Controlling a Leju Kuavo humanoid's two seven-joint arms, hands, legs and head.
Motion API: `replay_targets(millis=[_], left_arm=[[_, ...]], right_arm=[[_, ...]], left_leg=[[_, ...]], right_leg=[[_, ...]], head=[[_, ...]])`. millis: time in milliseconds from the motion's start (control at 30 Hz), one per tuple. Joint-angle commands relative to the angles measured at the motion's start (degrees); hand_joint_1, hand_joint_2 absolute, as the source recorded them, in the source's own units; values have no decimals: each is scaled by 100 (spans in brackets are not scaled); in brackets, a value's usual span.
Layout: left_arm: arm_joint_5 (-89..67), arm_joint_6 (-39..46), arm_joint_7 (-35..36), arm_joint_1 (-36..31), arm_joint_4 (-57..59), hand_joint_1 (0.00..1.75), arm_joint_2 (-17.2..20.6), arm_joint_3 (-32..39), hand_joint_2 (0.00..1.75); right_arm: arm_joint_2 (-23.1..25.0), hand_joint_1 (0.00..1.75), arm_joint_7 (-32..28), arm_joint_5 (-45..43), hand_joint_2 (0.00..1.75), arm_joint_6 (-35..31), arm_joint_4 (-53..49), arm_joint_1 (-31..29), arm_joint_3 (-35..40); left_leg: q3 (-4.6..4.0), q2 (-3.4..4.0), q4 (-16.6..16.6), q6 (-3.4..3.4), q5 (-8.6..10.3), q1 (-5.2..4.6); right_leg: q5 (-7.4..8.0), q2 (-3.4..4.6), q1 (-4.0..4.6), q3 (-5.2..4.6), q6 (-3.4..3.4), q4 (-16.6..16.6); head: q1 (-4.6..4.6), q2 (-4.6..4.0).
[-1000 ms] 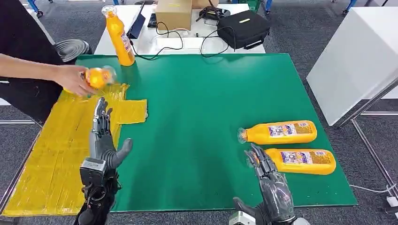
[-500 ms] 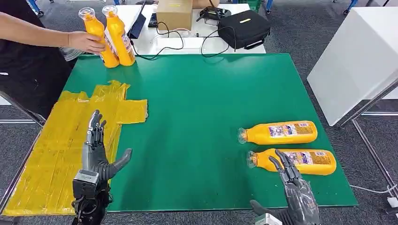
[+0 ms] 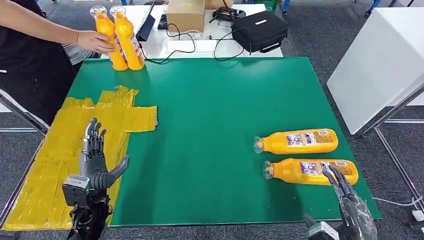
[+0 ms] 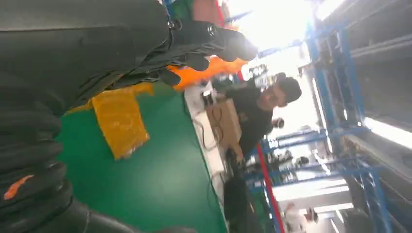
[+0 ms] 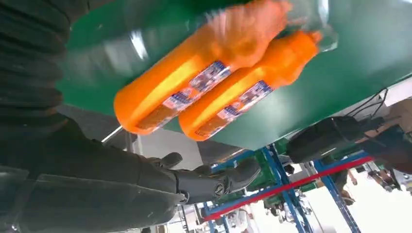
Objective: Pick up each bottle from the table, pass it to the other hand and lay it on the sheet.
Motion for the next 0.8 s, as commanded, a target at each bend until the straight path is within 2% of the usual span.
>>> replay_targets(millis=[33, 167, 267, 333, 367, 400, 433, 600, 800], left_arm=[[33, -336, -57, 504, -42, 0, 101, 153, 175], [-13, -409, -57, 288, 195, 0, 80, 13, 175], [4, -418, -57, 130, 365, 0, 47, -127, 175], [11, -396, -57, 115, 384, 0, 50, -148, 175], [11, -396, -57, 115, 384, 0, 50, -148, 175], [50, -429, -57, 96, 380, 0, 54, -172, 175], [23, -410, -57, 46, 423, 0, 29, -206, 175], [-29, -346, -57, 13, 469, 0, -131, -247, 175], [-42, -335, -52, 47, 367, 0, -121, -206, 175]], right_arm=[[158, 0, 79, 266, 0, -125, 966, -930, -73], [51, 0, 288, 231, 0, -102, 845, -928, -213], [32, 0, 232, 117, 0, 10, 576, -525, -557], [63, 0, 156, 89, 0, 48, 535, -461, -646], [63, 0, 156, 89, 175, 48, 535, -461, -646], [100, 0, 138, 58, 175, 123, 536, -457, -731], [94, 0, 119, 67, 175, 178, 516, -399, -816], [297, 0, -227, 18, 175, 650, 34, -104, -1426], [516, 0, -375, 280, 175, 867, 33, -267, -1595]], left_leg=[[17, 16, -6, 1, -4, 3], [32, 1, -4, 6, -8, 5], [29, -16, -4, 9, -4, 4], [17, -23, -4, 6, 1, -1], [30, -30, -4, 8, -4, 1], [42, -29, -2, 10, -12, 2], [13, -12, -3, 5, 0, -2], [15, -32, -2, 6, -1, -5], [15, -11, -2, 4, -4, -1]], right_leg=[[2, 19, 5, 9, -10, -9], [-6, 6, 7, 28, -19, -9], [-11, -14, 6, 33, -17, -8], [-10, -23, 1, 18, -11, -5], [-16, -28, 3, 35, -17, -7], [-22, -25, 5, 48, -23, -6], [-6, -13, 0, 14, -10, -4], [-14, -30, -3, 17, -12, 0], [-7, -8, 1, 12, -12, -3]], head=[[-2, 0], [-2, 0], [0, 0], [0, 0], [-2, 0], [0, 0], [0, 0], [-2, 0], [0, 0]])
